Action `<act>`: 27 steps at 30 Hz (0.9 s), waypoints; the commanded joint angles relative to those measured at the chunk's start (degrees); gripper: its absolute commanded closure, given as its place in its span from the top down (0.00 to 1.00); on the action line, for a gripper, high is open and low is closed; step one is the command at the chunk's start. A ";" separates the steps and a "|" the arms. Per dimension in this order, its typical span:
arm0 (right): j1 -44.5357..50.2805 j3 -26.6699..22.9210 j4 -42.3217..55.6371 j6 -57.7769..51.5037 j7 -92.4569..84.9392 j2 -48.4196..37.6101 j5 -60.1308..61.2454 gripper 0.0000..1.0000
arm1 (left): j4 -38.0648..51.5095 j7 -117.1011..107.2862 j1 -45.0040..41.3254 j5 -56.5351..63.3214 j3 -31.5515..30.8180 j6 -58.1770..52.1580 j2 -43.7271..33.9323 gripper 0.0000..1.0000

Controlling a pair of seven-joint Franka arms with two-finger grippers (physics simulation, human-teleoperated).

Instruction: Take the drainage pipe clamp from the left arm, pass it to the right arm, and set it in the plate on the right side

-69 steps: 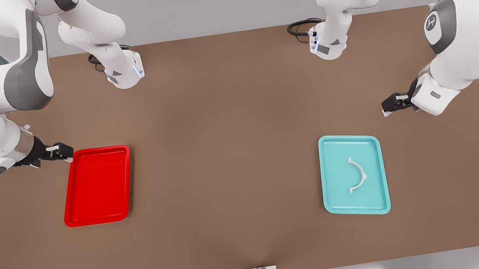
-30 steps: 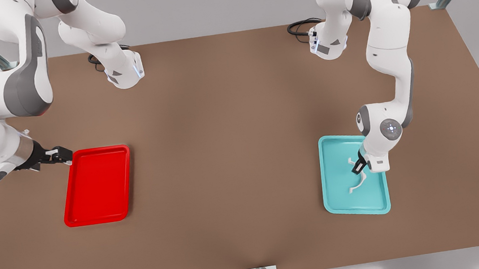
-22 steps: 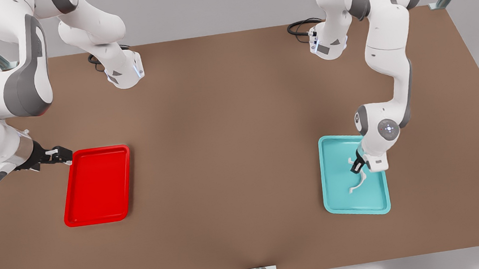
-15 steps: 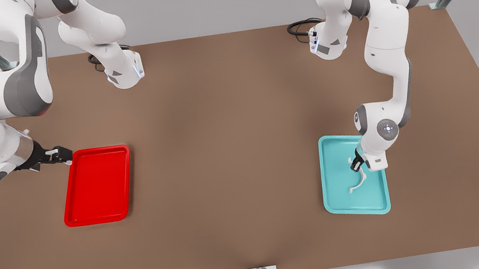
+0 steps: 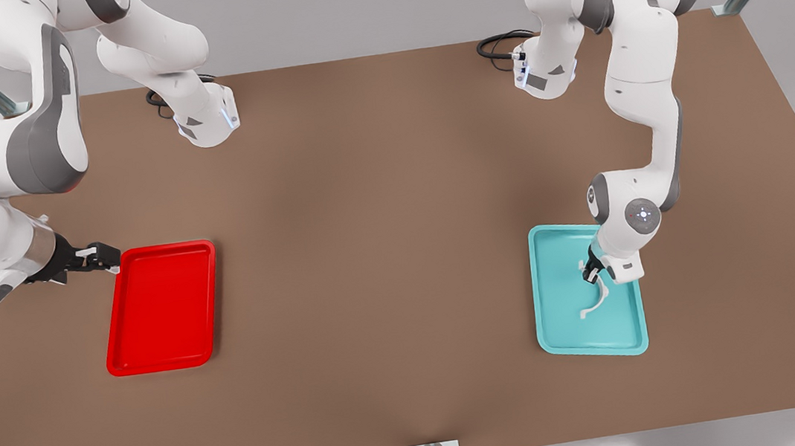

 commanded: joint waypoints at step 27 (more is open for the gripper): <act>13.97 13.28 5.04 25.63 45.26 17.60 4.08 1.00 | 46.60 82.94 -19.57 -6.18 -15.52 -21.87 10.85 0.21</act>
